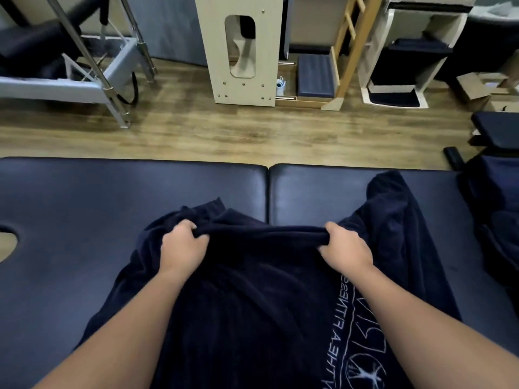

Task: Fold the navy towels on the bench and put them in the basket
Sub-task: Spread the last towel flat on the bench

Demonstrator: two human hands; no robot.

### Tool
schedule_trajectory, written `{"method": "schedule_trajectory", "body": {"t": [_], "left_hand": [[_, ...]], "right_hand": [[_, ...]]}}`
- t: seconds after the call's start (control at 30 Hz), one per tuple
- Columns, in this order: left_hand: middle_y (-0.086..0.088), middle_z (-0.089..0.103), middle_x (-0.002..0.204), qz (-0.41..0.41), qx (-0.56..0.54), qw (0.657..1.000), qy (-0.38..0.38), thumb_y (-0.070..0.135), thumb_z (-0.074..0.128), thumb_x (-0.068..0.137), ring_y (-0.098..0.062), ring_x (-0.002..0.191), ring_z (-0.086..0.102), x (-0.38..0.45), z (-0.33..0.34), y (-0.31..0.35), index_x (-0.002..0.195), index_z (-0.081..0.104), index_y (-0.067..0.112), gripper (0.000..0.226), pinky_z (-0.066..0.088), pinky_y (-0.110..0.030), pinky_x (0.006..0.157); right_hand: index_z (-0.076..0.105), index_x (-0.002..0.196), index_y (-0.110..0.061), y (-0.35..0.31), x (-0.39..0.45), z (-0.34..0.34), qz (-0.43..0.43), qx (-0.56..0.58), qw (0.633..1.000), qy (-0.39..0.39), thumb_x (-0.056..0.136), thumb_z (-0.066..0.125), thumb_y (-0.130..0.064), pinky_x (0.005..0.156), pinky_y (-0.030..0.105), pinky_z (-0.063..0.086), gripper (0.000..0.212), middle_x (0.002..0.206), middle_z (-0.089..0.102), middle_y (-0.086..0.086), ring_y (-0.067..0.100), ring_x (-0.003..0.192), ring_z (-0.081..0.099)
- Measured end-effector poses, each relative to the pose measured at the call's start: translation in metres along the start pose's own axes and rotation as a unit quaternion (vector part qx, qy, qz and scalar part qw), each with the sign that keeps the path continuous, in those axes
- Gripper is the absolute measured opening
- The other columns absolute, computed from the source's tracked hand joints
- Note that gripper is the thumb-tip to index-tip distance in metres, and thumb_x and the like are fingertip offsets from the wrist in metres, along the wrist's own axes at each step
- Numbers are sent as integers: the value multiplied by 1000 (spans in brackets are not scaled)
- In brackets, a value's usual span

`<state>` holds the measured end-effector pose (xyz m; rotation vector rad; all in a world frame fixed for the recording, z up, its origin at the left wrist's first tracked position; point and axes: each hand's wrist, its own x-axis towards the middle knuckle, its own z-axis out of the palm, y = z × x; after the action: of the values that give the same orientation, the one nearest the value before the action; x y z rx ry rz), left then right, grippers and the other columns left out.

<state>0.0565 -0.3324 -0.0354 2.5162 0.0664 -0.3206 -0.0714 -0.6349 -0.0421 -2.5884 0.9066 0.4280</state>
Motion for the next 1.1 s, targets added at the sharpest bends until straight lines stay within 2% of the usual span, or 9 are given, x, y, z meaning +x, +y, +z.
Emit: {"method": "schedule_trajectory", "body": {"t": [0.2, 0.3, 0.4, 0.47, 0.53, 0.63, 0.77, 0.87, 1.1], "left_hand": [[-10, 67, 109, -44, -231, 959, 156, 13, 56, 82, -30, 103, 64, 97, -68, 36, 116, 64, 18, 36, 50, -31, 84], [-6, 51, 142, 44, -317, 940, 115, 4, 63, 87, -14, 115, 55, 122, -98, 48, 146, 38, 33, 71, 46, -24, 90], [-2, 0, 170, 142, -168, 976, 1, 14, 77, 88, 4, 141, 16, 111, -96, 25, 155, -1, 53, 110, 26, -29, 114], [-2, -19, 168, 103, -19, 993, -45, 31, 73, 92, -8, 152, 6, 97, -70, -10, 155, -5, 52, 103, 21, -46, 120], [-8, -12, 169, 15, 58, 996, -73, 40, 61, 98, -29, 156, 9, 83, -41, -48, 159, 8, 36, 81, 22, -62, 119], [-14, 24, 162, -45, 72, 996, -32, 32, 47, 103, -33, 145, 32, 74, -21, -80, 145, 38, 13, 47, 31, -61, 111], [-6, 53, 146, -36, -4, 999, 20, 13, 40, 104, -32, 135, 43, 82, -27, -73, 140, 55, 15, 40, 38, -54, 108], [-9, 63, 130, -25, -48, 998, -13, -9, 38, 84, -31, 123, 54, 82, -35, -61, 141, 53, 19, 65, 45, -41, 105], [-16, 71, 96, -253, -192, 942, -107, 26, 71, 74, -34, 86, 68, 84, -53, -48, 98, 63, 6, 31, 59, -45, 73]], "right_hand": [[47, 93, -21, -90, 52, -25, -77, -3, 992, 97, 90, 66, -35, 67, 38, 44, 23, 96, 68, 11, 39, 95, 64], [54, 108, -16, -129, 87, -37, -27, 48, 988, 146, 93, 58, -21, 71, 37, 44, 16, 106, 67, 16, 40, 103, 62], [30, 144, -16, -141, 111, -36, 73, 103, 987, 95, 94, 59, -32, 95, 53, 48, 60, 138, 50, 25, 46, 124, 51], [5, 155, -30, -144, 106, -19, 54, 73, 996, 26, 92, 62, -48, 103, 62, 42, 88, 154, 32, 25, 48, 134, 41], [-5, 156, -40, -145, 86, 9, 4, 11, 1000, -22, 87, 60, -63, 107, 71, 33, 97, 165, 12, 14, 47, 148, 17], [-6, 154, -50, -145, 60, 46, -33, -67, 996, -52, 83, 48, -80, 106, 81, 17, 95, 168, -13, 5, 44, 151, -15], [-2, 152, -54, -148, 69, 46, -22, -70, 995, -67, 77, 52, -86, 103, 84, 19, 98, 167, -13, 3, 43, 151, -14], [-3, 152, -54, -151, 75, 44, -11, -72, 994, -80, 75, 55, -86, 101, 84, 20, 101, 166, -14, 4, 43, 151, -15], [-2, 152, -54, -158, 76, 40, 7, -65, 994, -93, 76, 61, -82, 101, 85, 19, 103, 165, -14, 5, 44, 151, -15]]}}
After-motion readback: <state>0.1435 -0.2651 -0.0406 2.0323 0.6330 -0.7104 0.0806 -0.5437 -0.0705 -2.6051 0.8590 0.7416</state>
